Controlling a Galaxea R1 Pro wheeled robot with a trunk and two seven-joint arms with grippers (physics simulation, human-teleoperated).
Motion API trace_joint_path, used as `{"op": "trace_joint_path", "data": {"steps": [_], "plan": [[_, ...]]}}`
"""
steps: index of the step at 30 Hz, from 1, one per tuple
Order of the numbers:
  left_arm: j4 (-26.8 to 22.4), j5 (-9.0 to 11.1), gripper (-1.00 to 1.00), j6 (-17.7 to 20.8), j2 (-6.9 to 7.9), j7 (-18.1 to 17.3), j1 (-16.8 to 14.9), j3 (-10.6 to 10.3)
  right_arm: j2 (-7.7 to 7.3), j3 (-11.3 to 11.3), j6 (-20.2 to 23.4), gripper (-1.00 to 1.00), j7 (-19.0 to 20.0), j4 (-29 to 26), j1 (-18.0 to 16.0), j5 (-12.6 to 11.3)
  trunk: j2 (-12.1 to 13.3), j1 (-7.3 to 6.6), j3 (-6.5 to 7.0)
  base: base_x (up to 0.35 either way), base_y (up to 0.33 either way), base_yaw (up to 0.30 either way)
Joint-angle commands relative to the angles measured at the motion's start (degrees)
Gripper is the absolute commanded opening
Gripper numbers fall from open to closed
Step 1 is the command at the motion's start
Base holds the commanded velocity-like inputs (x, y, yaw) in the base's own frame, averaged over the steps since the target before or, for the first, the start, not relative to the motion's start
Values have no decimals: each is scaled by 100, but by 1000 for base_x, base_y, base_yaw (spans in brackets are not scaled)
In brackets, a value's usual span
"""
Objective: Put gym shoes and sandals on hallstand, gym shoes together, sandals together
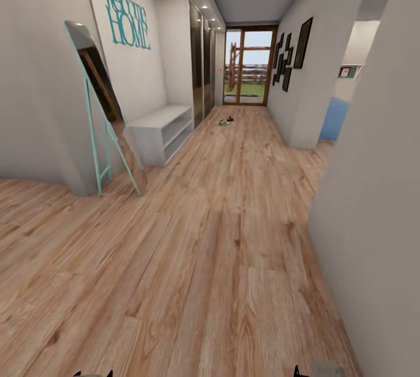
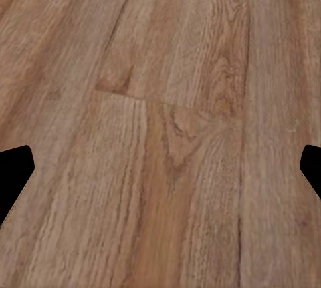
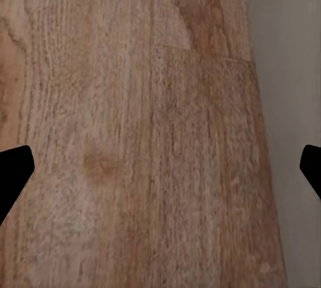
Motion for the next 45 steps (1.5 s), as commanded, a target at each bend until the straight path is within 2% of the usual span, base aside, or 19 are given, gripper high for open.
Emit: {"op": "trace_joint_path", "data": {"steps": [1, 45], "plan": [[2, -27, 100, -13, -2, -41, -5, 48, 0, -47, -15, 100, -18, 6, -2, 61, -2, 3, -5, 340, 0, 0], [23, -32, 100, -13, -2, -41, -5, 48, 0, -46, -15, 100, -18, 6, 0, 61, -2, 3, -5, 340, 0, 0]]}}
